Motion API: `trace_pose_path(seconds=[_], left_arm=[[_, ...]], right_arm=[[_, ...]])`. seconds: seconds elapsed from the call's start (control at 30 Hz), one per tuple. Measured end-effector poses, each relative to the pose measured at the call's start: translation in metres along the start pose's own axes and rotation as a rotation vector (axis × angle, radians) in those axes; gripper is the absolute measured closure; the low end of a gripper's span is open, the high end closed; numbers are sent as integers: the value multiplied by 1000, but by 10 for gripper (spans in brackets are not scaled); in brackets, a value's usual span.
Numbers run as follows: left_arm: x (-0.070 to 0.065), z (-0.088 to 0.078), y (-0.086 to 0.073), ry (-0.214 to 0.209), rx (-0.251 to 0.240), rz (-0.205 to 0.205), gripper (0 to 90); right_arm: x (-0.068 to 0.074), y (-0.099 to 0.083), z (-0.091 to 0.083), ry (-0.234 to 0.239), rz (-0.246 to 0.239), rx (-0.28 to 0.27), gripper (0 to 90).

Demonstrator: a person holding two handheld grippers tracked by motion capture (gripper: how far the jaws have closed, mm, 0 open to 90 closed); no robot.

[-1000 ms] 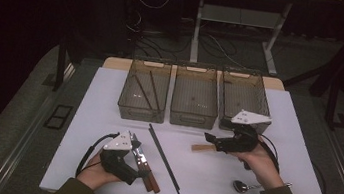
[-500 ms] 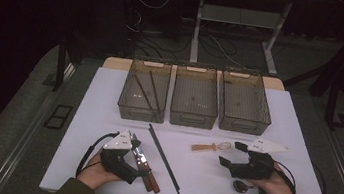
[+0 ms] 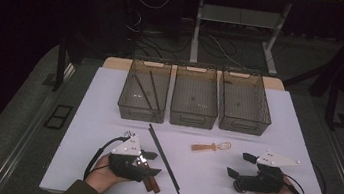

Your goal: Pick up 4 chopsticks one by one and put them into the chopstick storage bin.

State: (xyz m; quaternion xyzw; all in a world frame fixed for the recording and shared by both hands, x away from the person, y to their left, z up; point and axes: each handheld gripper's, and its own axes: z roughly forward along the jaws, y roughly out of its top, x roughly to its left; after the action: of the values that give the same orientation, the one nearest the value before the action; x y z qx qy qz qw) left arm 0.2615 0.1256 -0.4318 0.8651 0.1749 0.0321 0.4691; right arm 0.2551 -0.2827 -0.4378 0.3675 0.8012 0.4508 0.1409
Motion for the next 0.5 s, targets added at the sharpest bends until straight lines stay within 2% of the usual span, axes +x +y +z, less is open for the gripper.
trace_pose_path(seconds=[0.13, 0.3, 0.37, 0.47, 0.5], left_arm=[[-7, 12, 7, -32, 31, 19, 694], [-13, 25, 15, -75, 69, 35, 856], [-17, 32, 17, -96, 80, 35, 890], [-22, 42, 18, -123, 110, 68, 891], [-23, 44, 18, -130, 112, 65, 891]], right_arm=[[2, 1, 1, -2, -13, -2, 187], [1, 0, 1, -5, -8, 2, 187], [1, 1, 1, -4, -10, -4, 187], [1, 1, 0, -4, -11, -8, 187], [1, 1, 0, -6, -11, -7, 187]])
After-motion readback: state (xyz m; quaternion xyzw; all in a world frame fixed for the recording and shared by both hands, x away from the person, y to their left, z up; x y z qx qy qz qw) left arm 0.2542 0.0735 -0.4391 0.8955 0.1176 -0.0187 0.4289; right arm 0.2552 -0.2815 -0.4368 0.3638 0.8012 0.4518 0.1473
